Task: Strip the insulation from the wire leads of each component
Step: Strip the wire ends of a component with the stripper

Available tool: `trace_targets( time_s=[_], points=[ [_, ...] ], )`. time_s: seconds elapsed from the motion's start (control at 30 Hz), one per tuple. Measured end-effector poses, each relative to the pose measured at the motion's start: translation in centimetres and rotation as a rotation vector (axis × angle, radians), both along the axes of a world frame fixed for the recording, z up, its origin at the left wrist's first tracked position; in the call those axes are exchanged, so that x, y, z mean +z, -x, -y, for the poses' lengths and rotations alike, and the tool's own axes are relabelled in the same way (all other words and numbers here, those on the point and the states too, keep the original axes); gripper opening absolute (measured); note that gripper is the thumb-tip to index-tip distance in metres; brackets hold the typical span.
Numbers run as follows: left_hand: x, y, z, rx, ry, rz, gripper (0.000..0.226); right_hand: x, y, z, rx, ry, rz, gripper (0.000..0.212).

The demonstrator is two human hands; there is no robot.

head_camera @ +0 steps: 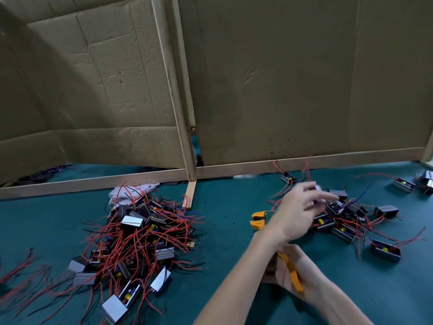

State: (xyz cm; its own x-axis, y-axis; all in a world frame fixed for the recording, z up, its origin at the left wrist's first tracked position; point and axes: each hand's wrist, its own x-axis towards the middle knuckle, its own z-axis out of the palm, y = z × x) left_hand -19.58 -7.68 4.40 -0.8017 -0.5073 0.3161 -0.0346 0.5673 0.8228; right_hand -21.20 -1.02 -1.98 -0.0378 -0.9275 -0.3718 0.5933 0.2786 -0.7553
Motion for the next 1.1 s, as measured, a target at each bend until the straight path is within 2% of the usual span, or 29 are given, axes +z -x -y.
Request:
trace_targets(
  time_s=[0.1,0.17,0.3,0.4,0.43,0.5,0.57,0.63,0.7,0.8,0.97,1.1],
  points=[
    [0.7,-2.0,0.0,-0.046,0.138,0.095,0.027,-0.1,0.2,0.0,0.021,0.02,0.009,0.032],
    [1.8,-4.6,1.1,0.064,0.253,0.155,0.029,-0.2,0.2,0.1,0.03,0.005,0.027,0.03],
    [4.7,-11.5,4.7,0.457,0.407,0.305,0.036,-0.5,0.4,0.0,0.035,-0.017,0.035,0.038],
    [6.5,-17.3,7.7,0.877,0.481,0.458,0.035,-0.6,0.2,0.0,0.035,-0.017,0.021,0.041],
    [6.9,-19.2,8.9,0.991,0.468,0.589,0.032,-0.6,0.2,0.0,0.034,-0.016,0.015,0.041],
    [7.4,-22.5,10.8,1.097,0.325,0.898,0.026,-0.6,0.2,0.0,0.033,-0.011,-0.002,0.039],
    [7.1,-24.6,11.9,1.024,0.194,1.114,0.027,-0.5,0.2,-0.1,0.036,-0.007,-0.01,0.039],
    [6.5,-25.7,12.4,0.876,0.108,1.202,0.035,-0.6,0.2,-0.1,0.035,0.0,-0.008,0.039],
    [6.3,-26.3,12.1,0.811,0.025,1.15,0.039,-0.5,0.2,0.0,0.034,0.006,-0.005,0.04],
    [6.4,-26.9,11.7,0.847,-0.045,0.967,0.04,-0.5,0.1,0.0,0.027,0.004,-0.002,0.04],
    [6.7,-26.2,11.4,0.865,0.034,0.904,0.03,-0.5,0.2,0.0,0.019,0.007,-0.001,0.041],
    [7.5,-25.0,9.8,0.924,0.202,0.461,0.008,-0.6,0.2,0.1,-0.002,0.01,-0.006,0.042]
  ],
)
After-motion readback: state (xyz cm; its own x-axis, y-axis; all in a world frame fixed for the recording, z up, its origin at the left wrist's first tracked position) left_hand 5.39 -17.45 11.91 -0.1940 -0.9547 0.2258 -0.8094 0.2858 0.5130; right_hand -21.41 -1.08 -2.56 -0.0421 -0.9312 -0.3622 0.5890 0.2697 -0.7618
